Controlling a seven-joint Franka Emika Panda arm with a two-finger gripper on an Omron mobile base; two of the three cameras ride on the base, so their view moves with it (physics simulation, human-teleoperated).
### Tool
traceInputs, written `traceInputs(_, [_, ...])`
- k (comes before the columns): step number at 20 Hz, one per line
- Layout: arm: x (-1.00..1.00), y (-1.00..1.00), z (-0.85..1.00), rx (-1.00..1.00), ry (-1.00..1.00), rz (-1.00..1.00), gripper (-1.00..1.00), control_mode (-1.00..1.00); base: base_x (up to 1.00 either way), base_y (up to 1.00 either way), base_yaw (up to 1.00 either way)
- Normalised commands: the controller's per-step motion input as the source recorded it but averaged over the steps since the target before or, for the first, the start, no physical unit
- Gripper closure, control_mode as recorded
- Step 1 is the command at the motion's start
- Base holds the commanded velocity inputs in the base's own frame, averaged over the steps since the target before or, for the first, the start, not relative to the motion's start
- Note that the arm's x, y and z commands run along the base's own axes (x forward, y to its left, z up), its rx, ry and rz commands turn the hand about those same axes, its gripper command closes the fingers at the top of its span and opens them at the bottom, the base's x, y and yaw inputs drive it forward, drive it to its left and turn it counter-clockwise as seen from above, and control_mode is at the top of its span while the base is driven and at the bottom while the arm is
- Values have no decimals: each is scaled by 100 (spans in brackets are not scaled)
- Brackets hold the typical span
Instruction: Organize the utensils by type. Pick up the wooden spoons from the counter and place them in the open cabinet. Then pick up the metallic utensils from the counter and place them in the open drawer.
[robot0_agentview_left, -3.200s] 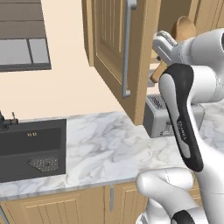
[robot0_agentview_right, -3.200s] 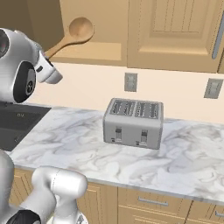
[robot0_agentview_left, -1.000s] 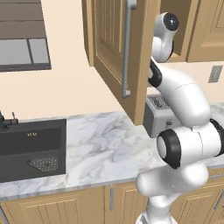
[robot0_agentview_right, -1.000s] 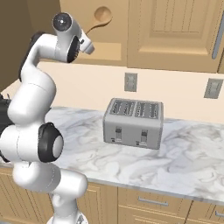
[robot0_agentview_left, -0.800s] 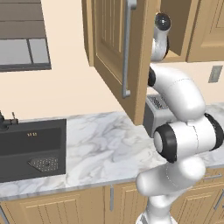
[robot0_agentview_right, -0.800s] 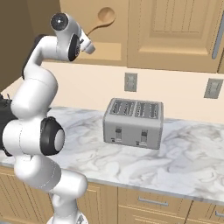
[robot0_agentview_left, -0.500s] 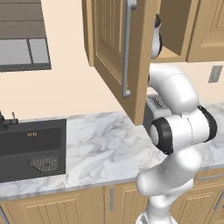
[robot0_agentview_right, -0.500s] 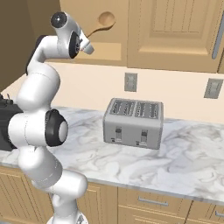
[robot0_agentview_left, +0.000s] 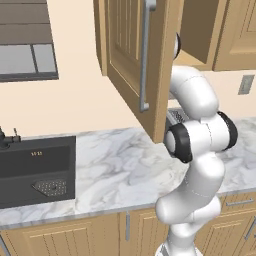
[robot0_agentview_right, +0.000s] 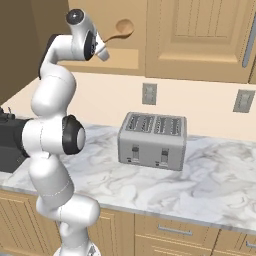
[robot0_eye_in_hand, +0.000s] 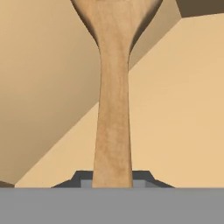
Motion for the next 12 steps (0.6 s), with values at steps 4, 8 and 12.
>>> traceInputs(4, [41,0,-28,9,5,0,100,-100,0,0,0])
traceInputs(8, [30,0,-48,7,8,0,100,-100,0,0,0])
traceInputs(12, [27,0,-66,2,9,0,100,-100,0,0,0])
